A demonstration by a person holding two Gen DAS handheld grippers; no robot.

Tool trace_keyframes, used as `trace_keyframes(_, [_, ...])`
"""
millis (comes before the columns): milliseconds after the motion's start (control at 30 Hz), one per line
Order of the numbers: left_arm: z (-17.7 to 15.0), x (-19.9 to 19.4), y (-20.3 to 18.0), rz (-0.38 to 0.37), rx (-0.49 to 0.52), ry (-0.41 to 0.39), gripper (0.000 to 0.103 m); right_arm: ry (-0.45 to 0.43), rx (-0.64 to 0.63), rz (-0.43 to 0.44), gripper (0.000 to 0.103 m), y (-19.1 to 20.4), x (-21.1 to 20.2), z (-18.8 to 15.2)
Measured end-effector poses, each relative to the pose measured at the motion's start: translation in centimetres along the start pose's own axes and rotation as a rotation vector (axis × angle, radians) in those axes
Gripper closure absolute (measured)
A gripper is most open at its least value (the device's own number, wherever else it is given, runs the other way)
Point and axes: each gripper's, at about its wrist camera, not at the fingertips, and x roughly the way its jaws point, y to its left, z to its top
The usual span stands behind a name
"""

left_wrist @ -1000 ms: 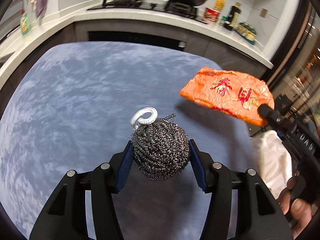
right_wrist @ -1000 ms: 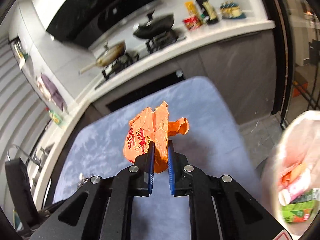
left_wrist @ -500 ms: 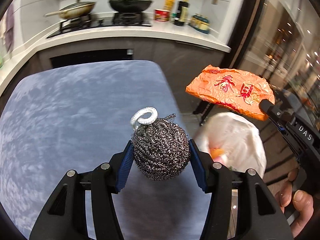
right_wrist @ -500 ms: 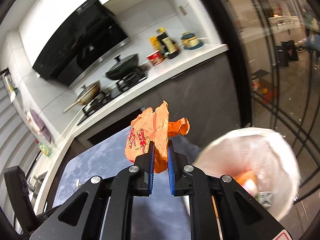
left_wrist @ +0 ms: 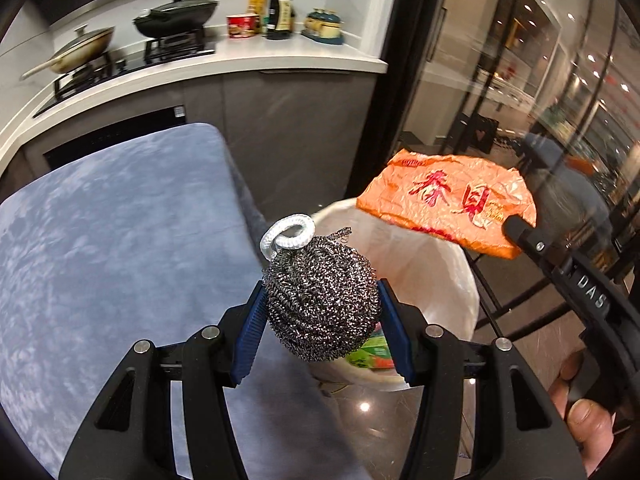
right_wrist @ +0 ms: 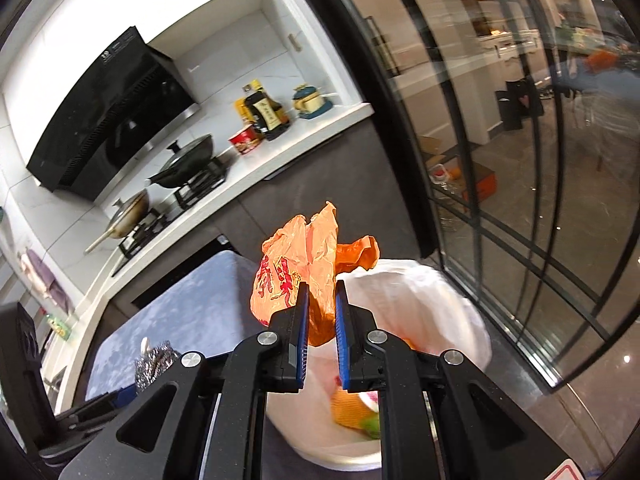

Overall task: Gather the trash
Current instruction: 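Carry the steel scrubber and orange bag over the bin with both grippers, then open both grippers to drop the scrubber and orange bag into the bin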

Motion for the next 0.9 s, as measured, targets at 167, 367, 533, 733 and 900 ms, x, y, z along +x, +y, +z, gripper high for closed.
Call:
trace_keyframes(167, [0.1,1.0,-1.6,-0.012,0.027,0.015,0.051,0.012,0.011,-0.029,0.091,-1.6,0.1,-0.5])
trace_keyframes(367, [0.3,1.5,-2.4,-0.013,0.041,0.022,0.051,0.035,0.029,-0.045,0.091,-2.6,0.8,-1.1])
trace_keyframes(533, [0.5,2.1,-2.6,-0.009,0.048,0.031,0.051,0.053,0.032,-0.052,0.091,-2.8,1.5,-1.4])
trace_keyframes(733, [0.6,2.9,-3.2,-0.008,0.056,0.046,0.051,0.061,0.037,-0.060,0.091,-3.1,1.9,-1.4])
trace_keyframes(900, [0.8,3.5,-3.7,-0.006,0.064,0.053,0.051,0.066,0.037,-0.063,0.091,-3.2,2.1,-1.4])
